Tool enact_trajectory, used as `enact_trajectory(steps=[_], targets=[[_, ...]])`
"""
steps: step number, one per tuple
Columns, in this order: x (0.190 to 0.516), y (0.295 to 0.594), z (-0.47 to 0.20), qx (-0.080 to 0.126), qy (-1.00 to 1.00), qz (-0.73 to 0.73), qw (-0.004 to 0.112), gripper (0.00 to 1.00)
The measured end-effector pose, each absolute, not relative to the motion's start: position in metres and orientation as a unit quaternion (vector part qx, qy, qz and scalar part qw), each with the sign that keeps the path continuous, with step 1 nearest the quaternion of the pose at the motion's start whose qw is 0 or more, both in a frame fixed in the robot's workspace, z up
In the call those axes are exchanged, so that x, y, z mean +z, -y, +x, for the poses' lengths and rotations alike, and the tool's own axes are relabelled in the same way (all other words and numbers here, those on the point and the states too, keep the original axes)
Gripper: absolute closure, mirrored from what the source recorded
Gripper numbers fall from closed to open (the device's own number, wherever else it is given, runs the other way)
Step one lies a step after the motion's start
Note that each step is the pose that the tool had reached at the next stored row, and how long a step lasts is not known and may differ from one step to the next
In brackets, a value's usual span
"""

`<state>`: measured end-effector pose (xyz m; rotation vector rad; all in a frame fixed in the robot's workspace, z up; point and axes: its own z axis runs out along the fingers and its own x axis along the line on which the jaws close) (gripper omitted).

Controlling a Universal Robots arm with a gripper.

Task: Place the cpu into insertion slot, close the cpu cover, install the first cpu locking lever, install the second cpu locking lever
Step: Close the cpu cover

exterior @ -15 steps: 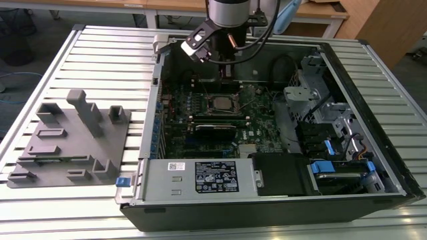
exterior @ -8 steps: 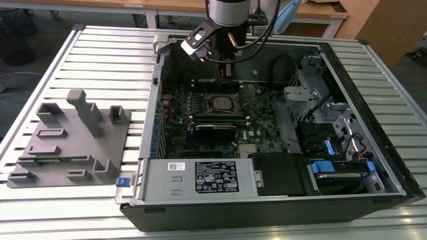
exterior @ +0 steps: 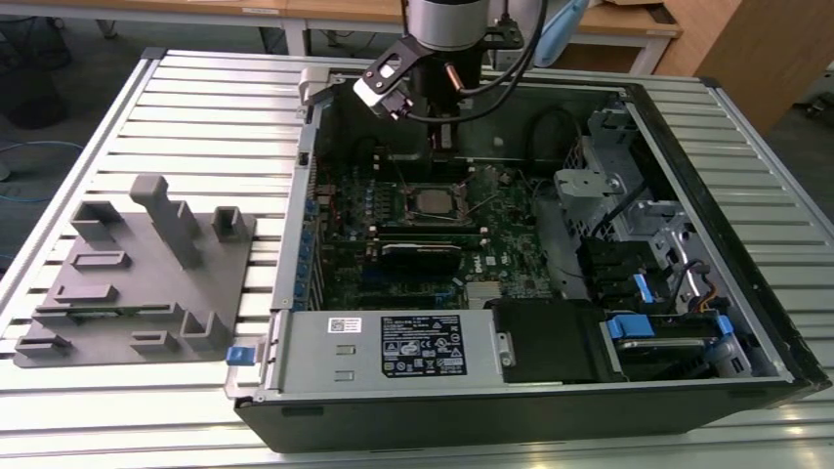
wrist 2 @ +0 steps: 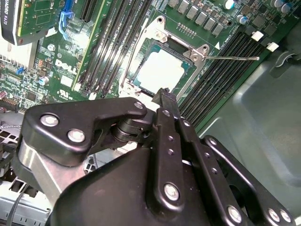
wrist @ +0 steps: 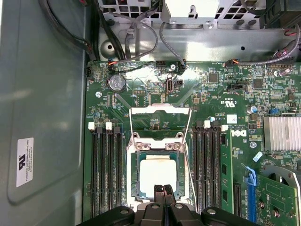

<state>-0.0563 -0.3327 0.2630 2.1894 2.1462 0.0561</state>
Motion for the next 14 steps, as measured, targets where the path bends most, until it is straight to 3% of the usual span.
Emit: enact_trajectory(steps=[14], targets=[[0.2667, 0.3327, -0.0563, 0.018, -0.699, 0.713, 0.038, 0.89]])
